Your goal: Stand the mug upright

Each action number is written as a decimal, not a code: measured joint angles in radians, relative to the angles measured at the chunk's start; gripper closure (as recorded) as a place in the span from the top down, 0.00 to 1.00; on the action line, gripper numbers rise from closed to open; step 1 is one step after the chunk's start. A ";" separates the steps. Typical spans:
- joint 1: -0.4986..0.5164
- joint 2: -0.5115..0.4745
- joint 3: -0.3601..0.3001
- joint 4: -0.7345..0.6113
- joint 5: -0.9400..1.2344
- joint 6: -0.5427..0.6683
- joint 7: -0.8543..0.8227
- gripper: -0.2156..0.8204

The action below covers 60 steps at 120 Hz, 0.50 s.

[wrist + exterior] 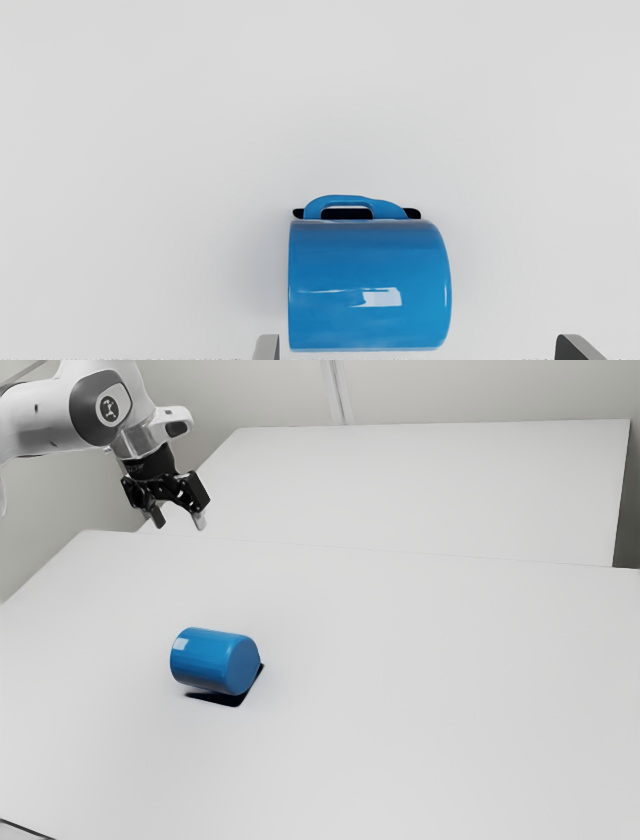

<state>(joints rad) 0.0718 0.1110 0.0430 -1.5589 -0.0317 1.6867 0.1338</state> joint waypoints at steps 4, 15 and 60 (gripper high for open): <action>0.000 0.000 0.000 0.000 0.000 -0.002 0.000 0.79; -0.001 0.000 0.000 0.000 -0.002 -0.005 0.000 0.79; -0.014 -0.033 0.085 -0.044 -0.108 -0.067 0.023 0.79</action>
<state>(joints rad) 0.0580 0.0781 0.1282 -1.6034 -0.1398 1.6193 0.1569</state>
